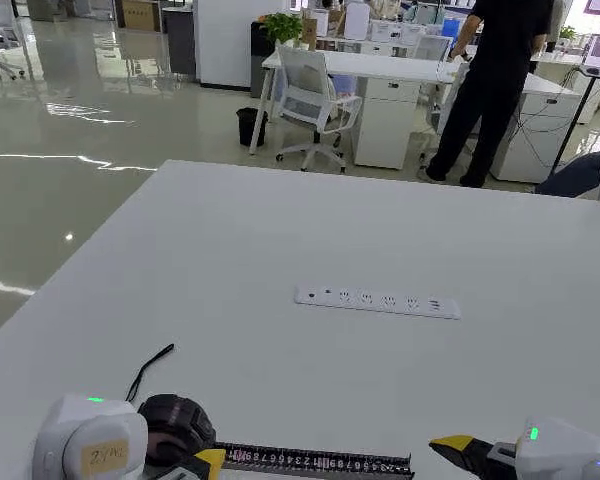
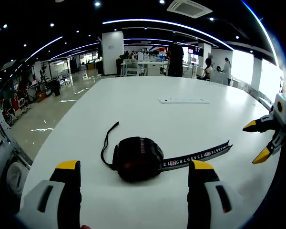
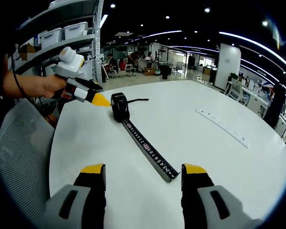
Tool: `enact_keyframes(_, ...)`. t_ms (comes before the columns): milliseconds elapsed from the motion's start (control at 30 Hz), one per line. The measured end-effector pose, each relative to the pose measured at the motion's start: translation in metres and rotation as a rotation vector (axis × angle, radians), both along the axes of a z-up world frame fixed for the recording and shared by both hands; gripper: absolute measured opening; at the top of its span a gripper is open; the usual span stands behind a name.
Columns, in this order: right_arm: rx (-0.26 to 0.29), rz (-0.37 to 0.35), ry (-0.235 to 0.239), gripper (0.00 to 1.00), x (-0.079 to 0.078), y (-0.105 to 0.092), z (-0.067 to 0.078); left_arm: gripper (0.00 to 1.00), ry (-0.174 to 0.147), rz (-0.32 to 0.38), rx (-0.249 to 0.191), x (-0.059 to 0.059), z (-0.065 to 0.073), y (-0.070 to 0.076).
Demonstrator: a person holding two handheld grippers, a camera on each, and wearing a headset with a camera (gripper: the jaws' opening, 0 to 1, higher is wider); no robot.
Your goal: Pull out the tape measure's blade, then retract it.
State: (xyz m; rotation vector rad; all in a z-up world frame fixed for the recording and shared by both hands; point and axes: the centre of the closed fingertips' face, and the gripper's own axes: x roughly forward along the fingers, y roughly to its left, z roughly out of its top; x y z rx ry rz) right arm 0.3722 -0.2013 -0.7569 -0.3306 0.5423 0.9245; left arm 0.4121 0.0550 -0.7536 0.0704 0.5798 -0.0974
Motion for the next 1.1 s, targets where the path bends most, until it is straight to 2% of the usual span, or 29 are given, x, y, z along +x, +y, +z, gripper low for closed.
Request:
enact_keyframes(200,-0.018,0.057,0.008,0.60,0.008,0.001,-0.005,0.91,0.001,0.012,0.001,0.006,-0.002,0.000)
enact_keyframes(400,-0.037,0.103,0.007,0.57,0.016,0.001,-0.011,0.90,0.008,0.024,0.007,0.008,-0.006,0.002)
enact_keyframes(700,-0.047,0.185,0.032,0.50,0.026,-0.002,-0.014,0.87,0.020,0.026,0.000,0.012,-0.010,0.000)
enact_keyframes(1100,-0.155,0.322,0.068,0.40,0.034,-0.009,-0.037,0.87,0.023,0.047,0.000,0.019,-0.013,-0.002)
